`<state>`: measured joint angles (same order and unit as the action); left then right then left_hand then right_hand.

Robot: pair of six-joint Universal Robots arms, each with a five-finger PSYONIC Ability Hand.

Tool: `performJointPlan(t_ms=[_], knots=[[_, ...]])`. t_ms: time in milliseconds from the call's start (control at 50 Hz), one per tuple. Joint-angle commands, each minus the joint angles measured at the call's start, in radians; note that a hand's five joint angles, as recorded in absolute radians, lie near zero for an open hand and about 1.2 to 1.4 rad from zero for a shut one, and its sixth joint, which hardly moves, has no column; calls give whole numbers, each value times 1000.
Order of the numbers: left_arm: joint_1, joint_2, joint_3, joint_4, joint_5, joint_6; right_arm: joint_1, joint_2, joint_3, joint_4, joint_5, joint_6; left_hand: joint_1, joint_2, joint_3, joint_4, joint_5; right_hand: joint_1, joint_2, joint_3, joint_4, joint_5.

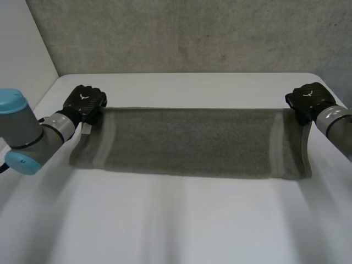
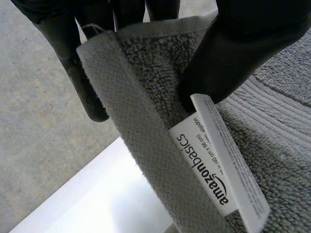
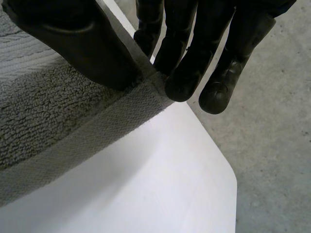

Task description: Fold the towel.

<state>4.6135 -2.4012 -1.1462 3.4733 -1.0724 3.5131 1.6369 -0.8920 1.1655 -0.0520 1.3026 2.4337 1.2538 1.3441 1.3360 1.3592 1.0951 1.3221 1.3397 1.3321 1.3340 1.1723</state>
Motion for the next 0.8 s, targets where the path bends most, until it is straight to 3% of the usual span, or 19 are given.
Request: performJointPlan(t_ms=[20,40,60,80,100,120,240,340,560,660,800], knots=[[-22,-61,59,-3,-14,0,43,47,-40,-46,29,2,116,26,34,11,101,-634,-651,-644,-645,-658],[-24,-62,59,-3,-21,1,43,47,-40,-46,29,2,-317,-407,-399,-422,-332,-638,-656,-648,-650,-663],[-24,-62,56,-7,-36,0,49,51,-44,-46,38,2,-728,-818,-810,-833,-744,-990,-1008,-1000,-1002,-1015],[-24,-62,56,-7,-37,0,49,51,-44,-46,38,2,-732,-822,-814,-837,-748,-993,-1011,-1003,-1005,-1018],[-24,-58,54,-13,-53,0,53,51,-47,-45,49,4,-933,-1023,-1015,-1038,-948,-1148,-1165,-1158,-1159,-1172],[-25,-52,51,-20,-75,1,55,48,-49,-43,64,5,-1057,-1147,-1139,-1162,-1072,-1148,-1165,-1158,-1159,-1172],[-32,-15,43,-54,-132,-2,64,12,-49,-39,104,18,-1061,-1151,-1143,-1166,-1077,-1148,-1165,-1158,-1159,-1172],[-30,74,-12,-91,-156,-6,66,-129,15,-25,116,132,-1055,-1145,-1137,-1160,-1071,-1148,-1165,-1158,-1159,-1172],[-30,375,-302,-85,-158,-103,72,-326,232,113,110,183,-1034,-1125,-1117,-1140,-1050,-1148,-1165,-1158,-1159,-1172],[-30,438,-415,-31,-159,-166,72,-370,391,193,109,163,-1029,-1119,-1111,-1134,-1044,-1148,-1165,-1158,-1159,-1172],[-24,478,-555,101,-161,-258,58,-370,515,129,100,160,-1014,-1104,-1096,-1119,-1030,-1148,-1165,-1158,-1159,-1172]])
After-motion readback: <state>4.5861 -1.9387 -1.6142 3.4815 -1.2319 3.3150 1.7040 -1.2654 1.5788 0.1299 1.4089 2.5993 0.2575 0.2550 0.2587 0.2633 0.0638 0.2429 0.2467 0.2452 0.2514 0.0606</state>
